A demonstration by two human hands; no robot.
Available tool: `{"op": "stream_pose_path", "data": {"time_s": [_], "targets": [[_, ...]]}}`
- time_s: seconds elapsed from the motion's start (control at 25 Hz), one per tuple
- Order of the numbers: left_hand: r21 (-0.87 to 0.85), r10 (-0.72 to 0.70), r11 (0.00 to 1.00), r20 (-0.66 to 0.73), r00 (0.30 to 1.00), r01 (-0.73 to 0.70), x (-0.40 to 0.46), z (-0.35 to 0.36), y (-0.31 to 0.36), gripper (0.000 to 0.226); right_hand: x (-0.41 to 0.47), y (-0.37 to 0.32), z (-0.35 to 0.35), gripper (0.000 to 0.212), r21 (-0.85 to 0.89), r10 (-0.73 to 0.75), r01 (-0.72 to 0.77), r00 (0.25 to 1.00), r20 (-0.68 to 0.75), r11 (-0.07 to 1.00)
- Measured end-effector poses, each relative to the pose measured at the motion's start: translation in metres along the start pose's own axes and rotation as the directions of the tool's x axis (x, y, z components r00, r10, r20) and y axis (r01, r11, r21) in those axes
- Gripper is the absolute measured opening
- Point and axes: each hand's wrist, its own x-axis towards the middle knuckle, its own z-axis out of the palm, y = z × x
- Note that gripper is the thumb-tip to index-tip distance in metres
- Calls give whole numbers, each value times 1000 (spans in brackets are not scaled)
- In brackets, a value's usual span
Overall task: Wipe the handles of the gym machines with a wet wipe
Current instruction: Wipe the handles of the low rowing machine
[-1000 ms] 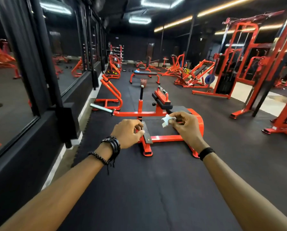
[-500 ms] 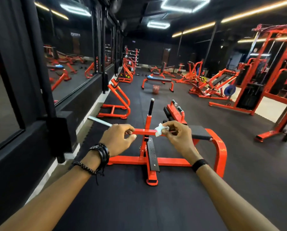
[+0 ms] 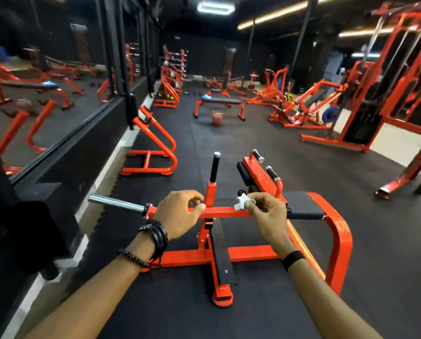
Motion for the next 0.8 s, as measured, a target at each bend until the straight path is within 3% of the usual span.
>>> {"op": "stream_pose_path", "data": {"time_s": [0.16, 0.28, 0.52, 0.68, 0.8], "targets": [[32, -2, 999, 81, 997, -1, 78, 42, -47, 23, 47, 68, 32, 11, 34, 98, -97, 995, -28, 995], [57, 39, 997, 128, 991, -46, 164, 65, -68, 19, 116, 107, 50, 7, 59, 90, -85, 990, -104, 995], [92, 131, 985, 175, 976, -148, 339, 88, -86, 39, 259, 149, 95, 6, 84, 82, -64, 970, -231, 994], [71, 118, 988, 237, 964, -138, 408, 114, -128, 26, 303, 186, 124, 9, 51, 150, -142, 962, -226, 989], [53, 140, 985, 290, 947, -161, 453, 138, -158, 23, 327, 213, 134, 13, 46, 216, -212, 930, -299, 976]]}}
